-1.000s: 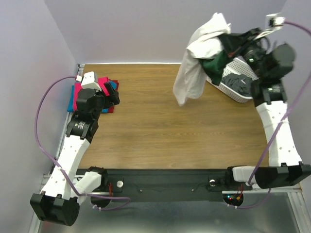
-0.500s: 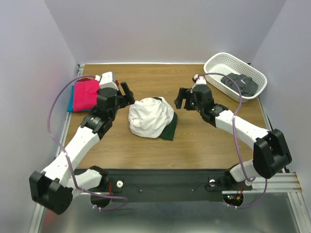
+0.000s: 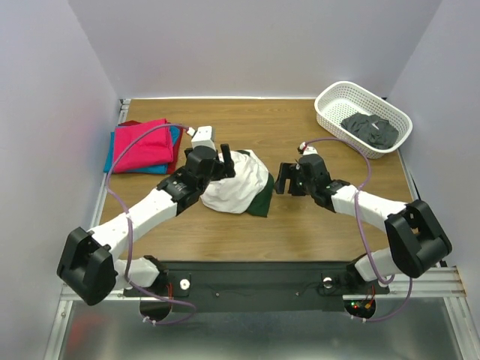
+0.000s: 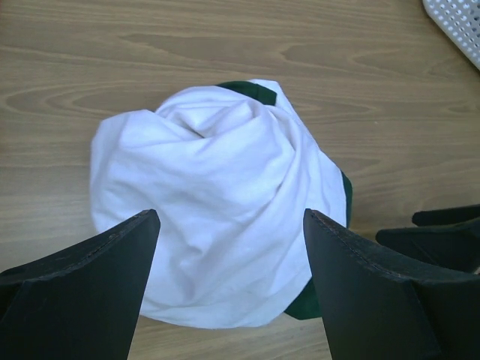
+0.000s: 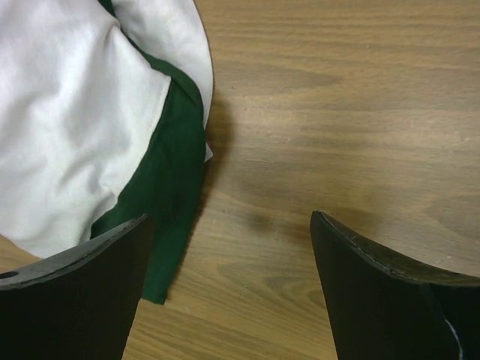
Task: Fold and stack the t-shirts
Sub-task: Flatten the tshirt out
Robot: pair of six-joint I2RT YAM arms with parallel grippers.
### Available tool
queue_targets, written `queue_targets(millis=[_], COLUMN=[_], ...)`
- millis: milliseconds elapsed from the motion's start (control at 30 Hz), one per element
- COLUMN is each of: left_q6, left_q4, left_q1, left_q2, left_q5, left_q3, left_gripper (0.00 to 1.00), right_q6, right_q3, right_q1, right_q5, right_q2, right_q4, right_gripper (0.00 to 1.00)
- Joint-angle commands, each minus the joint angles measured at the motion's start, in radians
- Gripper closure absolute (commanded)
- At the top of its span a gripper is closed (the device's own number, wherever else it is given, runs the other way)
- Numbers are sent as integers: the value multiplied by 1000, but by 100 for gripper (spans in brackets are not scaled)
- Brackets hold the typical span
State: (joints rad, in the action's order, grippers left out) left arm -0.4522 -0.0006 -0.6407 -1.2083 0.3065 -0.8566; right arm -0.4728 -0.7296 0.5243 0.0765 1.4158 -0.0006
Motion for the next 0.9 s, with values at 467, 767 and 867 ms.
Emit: queue_targets(millis=[467, 767, 867], left_q6=[20, 40, 50], left_q4=[73, 39, 10], left_q1=[-99, -102, -100], left_q2=[-283, -223, -153], left_q5=[106, 135, 172], left_q3=[-82, -82, -87], left_gripper=[14, 100, 100], right_q6=[-63, -75, -75], right_q3=[71, 45, 36], right_q1=[3, 3, 3], right_q5=[-136, -190, -263], right_q2=[-52, -21, -18], right_q4=[163, 188, 215], right_gripper=[10, 11, 11])
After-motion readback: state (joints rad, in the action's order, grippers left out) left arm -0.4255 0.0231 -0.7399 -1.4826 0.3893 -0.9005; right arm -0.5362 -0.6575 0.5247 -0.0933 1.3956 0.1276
